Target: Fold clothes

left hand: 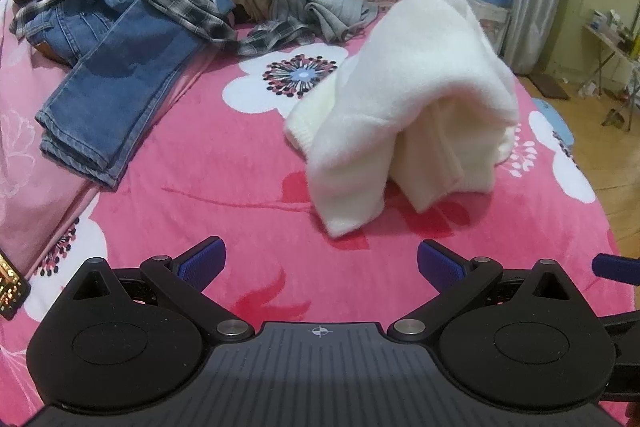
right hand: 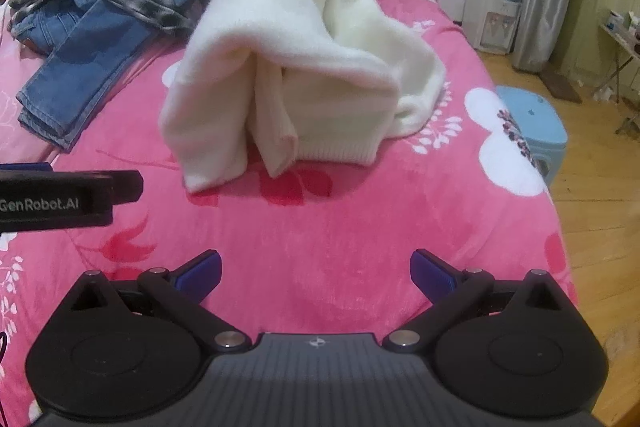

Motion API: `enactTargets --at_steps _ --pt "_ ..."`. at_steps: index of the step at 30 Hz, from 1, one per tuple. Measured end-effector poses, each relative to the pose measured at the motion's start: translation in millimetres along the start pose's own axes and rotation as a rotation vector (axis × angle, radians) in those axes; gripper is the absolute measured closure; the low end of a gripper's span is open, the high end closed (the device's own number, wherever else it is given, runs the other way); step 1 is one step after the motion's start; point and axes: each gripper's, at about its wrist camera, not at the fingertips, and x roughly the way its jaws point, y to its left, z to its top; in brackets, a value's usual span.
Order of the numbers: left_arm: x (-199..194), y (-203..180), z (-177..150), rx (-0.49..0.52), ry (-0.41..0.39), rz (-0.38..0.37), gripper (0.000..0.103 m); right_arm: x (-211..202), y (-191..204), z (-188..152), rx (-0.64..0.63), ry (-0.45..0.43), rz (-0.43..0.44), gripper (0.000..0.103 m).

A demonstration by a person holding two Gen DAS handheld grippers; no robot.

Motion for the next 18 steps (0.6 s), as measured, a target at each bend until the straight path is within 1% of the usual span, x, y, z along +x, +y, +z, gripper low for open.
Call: enactTargets --at_steps 4,7,9,15,18 --pt "-2 2 1 -0.009 -0.021 -0.004 0.0 -2 1 4 0.0 -0.004 -0.011 0.001" --pt "-6 7 4 -0.016 -0.045 -0.022 0.0 -4 1 7 0.0 -0.007 -0.02 0.001" --pt "-8 8 3 -0.02 -0.054 -0.028 0.0 -7 2 5 0.001 -0.025 -0.031 0.0" --pt "-10 8 0 -0.014 -0.063 0.001 0.0 -15 2 8 0.026 -0.061 -0.071 0.0" --pt "-12 9 2 -0.017 -0.065 0.017 0.0 -17 3 8 0.043 -0.069 -0.104 0.0"
